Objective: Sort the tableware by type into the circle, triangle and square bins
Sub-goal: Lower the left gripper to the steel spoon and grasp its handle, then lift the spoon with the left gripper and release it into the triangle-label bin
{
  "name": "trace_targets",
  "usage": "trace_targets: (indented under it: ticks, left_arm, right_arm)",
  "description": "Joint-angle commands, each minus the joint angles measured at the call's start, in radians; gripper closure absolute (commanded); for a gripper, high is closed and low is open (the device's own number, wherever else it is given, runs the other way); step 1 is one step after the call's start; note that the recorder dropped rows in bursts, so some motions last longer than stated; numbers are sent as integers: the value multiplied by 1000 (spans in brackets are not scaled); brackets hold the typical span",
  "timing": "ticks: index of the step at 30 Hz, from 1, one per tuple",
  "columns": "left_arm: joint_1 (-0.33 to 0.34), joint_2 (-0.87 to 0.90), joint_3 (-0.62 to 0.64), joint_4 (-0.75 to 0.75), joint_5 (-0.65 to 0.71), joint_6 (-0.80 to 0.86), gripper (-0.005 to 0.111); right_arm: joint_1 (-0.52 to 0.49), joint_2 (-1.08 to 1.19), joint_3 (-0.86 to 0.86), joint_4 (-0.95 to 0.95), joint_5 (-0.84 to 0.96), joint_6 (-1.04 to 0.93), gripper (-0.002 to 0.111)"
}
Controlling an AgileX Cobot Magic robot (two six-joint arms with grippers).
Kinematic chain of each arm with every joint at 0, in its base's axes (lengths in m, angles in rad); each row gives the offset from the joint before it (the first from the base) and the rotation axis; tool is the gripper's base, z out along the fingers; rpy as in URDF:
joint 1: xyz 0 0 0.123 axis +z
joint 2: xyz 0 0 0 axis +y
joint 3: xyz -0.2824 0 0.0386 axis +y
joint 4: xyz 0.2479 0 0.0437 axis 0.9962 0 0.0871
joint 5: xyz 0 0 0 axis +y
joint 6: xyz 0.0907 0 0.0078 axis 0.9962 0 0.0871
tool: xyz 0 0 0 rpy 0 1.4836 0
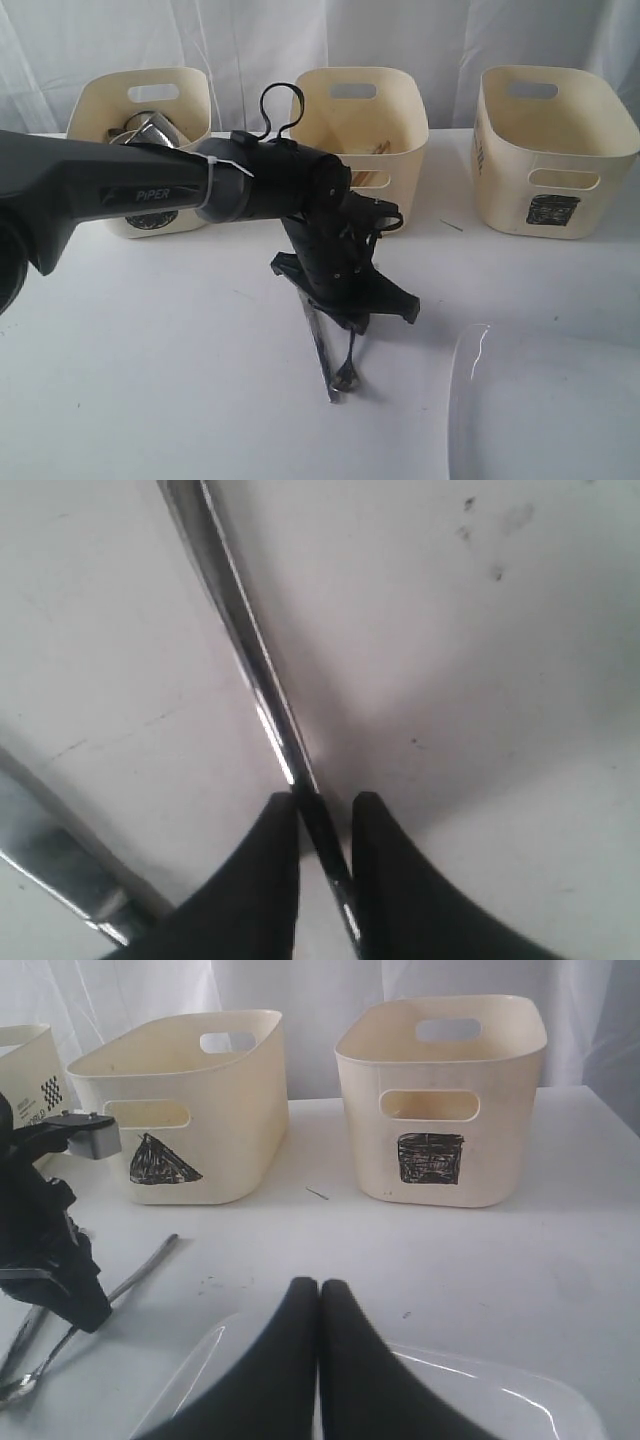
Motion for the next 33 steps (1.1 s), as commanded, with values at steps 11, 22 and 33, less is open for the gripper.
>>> trace_targets:
  ticks: [11,22,33]
  left_arm:
    - [-5,-30,-40,31,67,21,107]
    - [-5,-264,-182,157,12,110,107]
    - [22,-245,-203,445,-386,108,107]
  right_arm:
    - [-4,-6,6,-1,-8,21,108]
    - [-4,-6,6,-1,-8,21,108]
    - [-4,-6,6,-1,-8,21,108]
